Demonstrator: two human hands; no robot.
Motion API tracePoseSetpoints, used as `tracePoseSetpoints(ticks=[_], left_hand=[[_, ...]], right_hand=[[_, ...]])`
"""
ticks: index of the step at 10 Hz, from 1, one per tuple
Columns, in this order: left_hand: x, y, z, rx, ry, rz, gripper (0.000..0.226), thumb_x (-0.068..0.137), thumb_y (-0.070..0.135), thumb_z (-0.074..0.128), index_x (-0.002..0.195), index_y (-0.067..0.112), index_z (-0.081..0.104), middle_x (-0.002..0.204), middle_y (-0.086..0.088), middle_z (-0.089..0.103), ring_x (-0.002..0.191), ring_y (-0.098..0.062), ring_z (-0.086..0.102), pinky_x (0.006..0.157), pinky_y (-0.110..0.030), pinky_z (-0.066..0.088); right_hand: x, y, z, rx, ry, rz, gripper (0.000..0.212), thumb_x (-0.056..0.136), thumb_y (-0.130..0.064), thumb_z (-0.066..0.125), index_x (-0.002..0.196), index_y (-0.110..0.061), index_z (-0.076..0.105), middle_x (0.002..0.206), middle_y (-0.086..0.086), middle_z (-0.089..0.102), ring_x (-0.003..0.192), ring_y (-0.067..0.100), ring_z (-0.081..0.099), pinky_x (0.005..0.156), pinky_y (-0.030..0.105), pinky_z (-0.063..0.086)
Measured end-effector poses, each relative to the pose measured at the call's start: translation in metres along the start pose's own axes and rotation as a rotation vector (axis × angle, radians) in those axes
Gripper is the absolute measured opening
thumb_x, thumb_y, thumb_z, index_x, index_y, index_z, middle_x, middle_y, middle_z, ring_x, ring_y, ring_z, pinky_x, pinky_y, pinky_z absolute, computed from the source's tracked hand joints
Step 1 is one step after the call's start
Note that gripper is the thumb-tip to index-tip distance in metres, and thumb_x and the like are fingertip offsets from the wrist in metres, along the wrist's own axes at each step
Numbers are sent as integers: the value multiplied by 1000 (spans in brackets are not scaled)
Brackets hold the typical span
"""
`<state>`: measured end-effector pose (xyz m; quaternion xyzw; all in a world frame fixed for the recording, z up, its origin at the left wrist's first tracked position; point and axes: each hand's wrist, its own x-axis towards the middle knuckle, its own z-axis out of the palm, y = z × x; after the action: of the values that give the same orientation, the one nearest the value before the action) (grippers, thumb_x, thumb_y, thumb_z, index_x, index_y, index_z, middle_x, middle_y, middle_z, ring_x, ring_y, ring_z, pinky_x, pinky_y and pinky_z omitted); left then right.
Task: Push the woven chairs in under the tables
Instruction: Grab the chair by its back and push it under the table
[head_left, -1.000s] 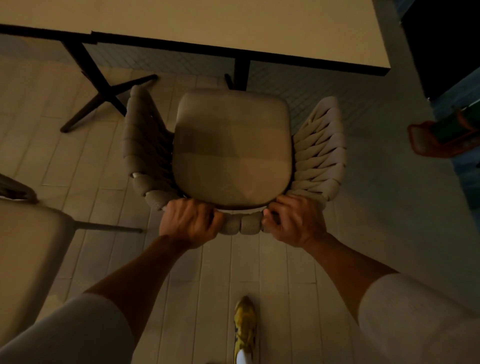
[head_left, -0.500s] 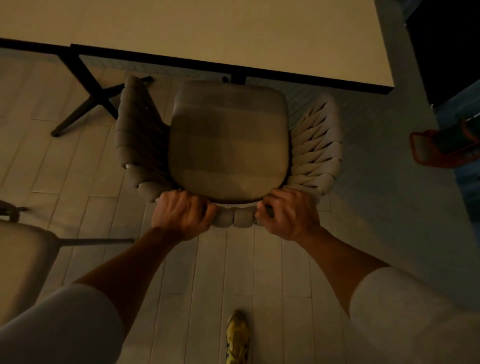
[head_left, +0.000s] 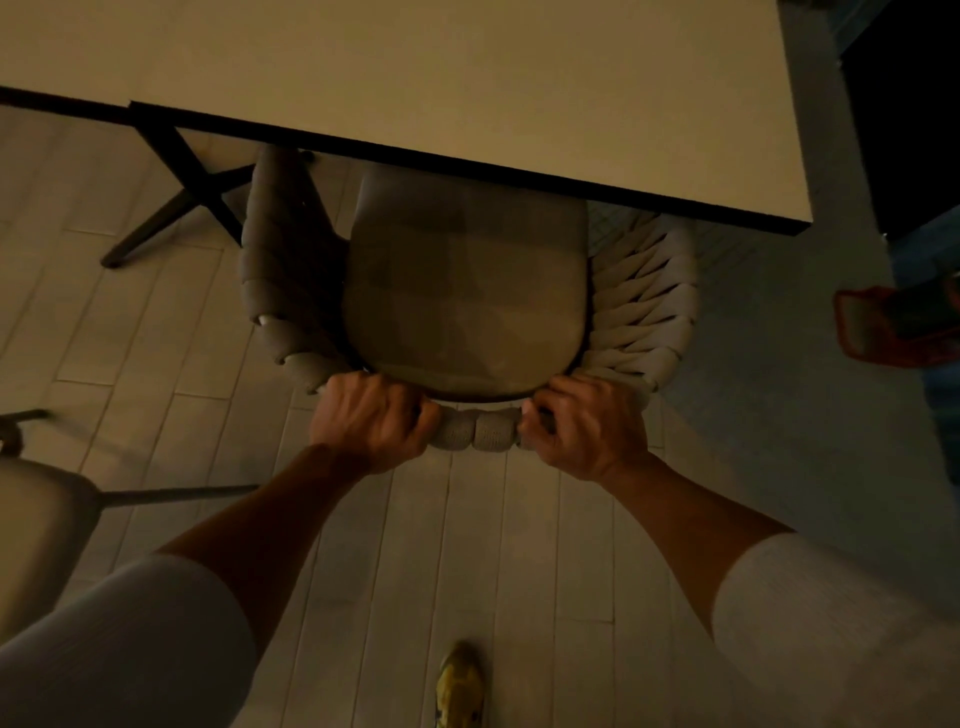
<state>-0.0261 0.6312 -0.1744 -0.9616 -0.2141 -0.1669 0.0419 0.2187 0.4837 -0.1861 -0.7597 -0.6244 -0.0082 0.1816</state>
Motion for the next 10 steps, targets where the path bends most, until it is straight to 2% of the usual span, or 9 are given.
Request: tracePoseSetpoints(ticks=[1,2,3,4,5,6,7,8,10], left_hand=[[17,-4,-14,-18,-324,-207,27,94,48,45,75,29,45,53,7,38,49,-22,44,50,-32,43],[10,-1,-10,-35,-246,-165,22,94,38,52,75,30,46,53,4,38,47,-23,42,50,-30,32],[0,-5,-4,93,-95,85,9,90,13,62,83,19,61,56,-7,45,47,-22,44,50,-29,33],[12,2,-28,54,-292,97,10,86,20,69,89,10,68,56,-10,56,45,-27,56,51,-32,41],[27,20,-68,-14,-649,-174,32,107,36,44,123,15,62,109,-14,72,99,-37,69,86,-44,49],[19,22,-89,-86,-751,-247,44,105,43,39,140,20,53,137,-7,63,127,-31,56,108,-48,42],[7,13,-114,-149,-774,-239,52,98,43,51,145,20,48,143,-5,59,132,-28,53,108,-46,43],[-2,10,-143,-172,-857,-230,53,101,46,48,149,21,47,144,-5,58,129,-26,56,106,-42,44],[-51,1,-206,-157,-853,-140,71,101,58,44,159,21,29,156,-8,46,138,-28,48,111,-48,42]], right_hand=[[1,2,0,2,-6,-2,37,95,-41,58,63,-23,64,65,-4,56,58,17,52,51,30,39],[1,4,2,32,33,-11,41,97,-41,57,62,-22,65,64,-3,57,57,18,51,50,30,38],[-3,-1,-4,27,-20,0,47,102,-43,53,62,-21,66,65,0,58,57,19,53,51,31,38],[-5,-11,-18,2,-109,4,49,104,-40,50,65,-15,68,68,6,63,57,26,58,52,33,43],[-5,-31,-40,-76,-272,23,45,103,-39,48,83,-8,73,81,16,73,74,38,69,66,45,55],[0,-55,-68,-177,-571,214,67,99,-56,26,117,-9,71,124,14,71,119,35,62,100,47,45],[-4,-71,-92,-215,-704,199,62,100,-57,46,141,-11,54,143,13,59,135,33,50,110,46,37],[-11,-94,-117,-202,-788,203,68,99,-57,54,149,-12,47,150,15,52,137,35,48,111,46,39],[-38,-157,-160,-175,-871,206,96,96,-68,54,166,-14,17,173,9,18,157,31,21,123,54,23]])
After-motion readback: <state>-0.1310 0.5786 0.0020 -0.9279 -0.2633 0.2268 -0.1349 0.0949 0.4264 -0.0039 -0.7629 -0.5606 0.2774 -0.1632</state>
